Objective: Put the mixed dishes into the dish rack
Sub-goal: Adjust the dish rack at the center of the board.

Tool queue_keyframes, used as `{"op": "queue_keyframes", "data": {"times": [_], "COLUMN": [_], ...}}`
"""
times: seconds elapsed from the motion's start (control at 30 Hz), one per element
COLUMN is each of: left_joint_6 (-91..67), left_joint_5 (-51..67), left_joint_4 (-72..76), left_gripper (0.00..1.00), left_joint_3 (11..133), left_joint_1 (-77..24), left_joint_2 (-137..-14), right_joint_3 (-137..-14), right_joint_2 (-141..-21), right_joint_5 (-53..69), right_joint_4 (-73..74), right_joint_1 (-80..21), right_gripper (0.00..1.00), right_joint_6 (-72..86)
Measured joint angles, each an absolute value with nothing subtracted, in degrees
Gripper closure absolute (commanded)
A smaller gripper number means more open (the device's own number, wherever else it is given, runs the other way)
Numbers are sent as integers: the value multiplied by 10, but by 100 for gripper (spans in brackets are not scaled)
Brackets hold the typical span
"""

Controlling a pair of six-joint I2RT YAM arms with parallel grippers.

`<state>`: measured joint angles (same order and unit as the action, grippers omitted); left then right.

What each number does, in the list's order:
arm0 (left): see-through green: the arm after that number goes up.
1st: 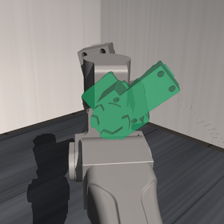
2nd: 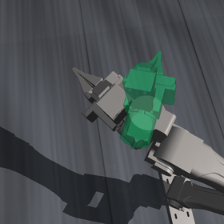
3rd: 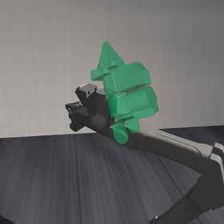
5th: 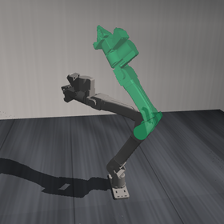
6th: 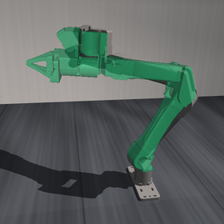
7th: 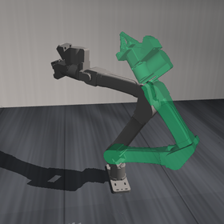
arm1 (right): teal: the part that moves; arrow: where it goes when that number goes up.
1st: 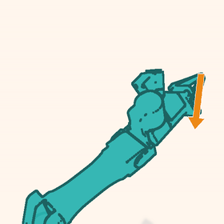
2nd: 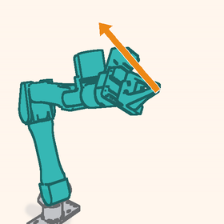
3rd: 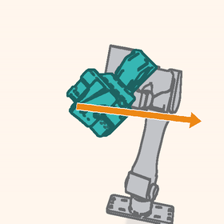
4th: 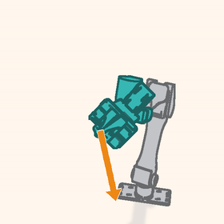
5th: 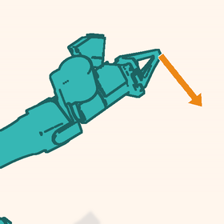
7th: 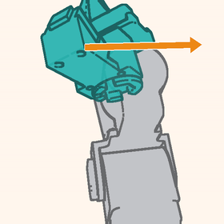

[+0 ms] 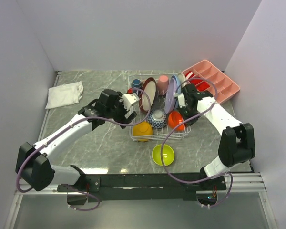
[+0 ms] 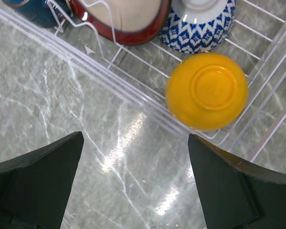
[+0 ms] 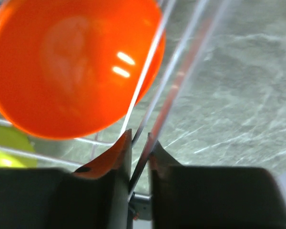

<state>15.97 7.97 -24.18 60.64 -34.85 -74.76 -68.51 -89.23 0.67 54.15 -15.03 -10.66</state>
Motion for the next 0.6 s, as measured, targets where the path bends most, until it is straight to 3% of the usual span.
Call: {"op": "queue_keyframes", "data": {"times": [0.1, 0.17, 0.4, 0.6], "left_joint_6": [182, 186, 187, 167], "left_joint_5": [82, 81, 73, 77], "left_joint_4": [-259, -274, -266, -249], "left_gripper": [3, 4, 4, 4], "left_joint_3": [626, 665, 766, 790], "left_joint_1": [-349, -349, -342, -303], "left_joint_2": [-766, -799, -880, -928], "right_joint_3": [-690, -690, -701, -755], "right_joint_2": [-891, -881, -738, -771], "right_joint_5": [29, 48, 100, 127], "right_joint_4": [573, 588, 536, 513], "right_joint_1": [-171, -185, -206, -213], "right_gripper": [56, 39, 37, 38], "right_joint_6": [-137, -166, -215, -216]}}
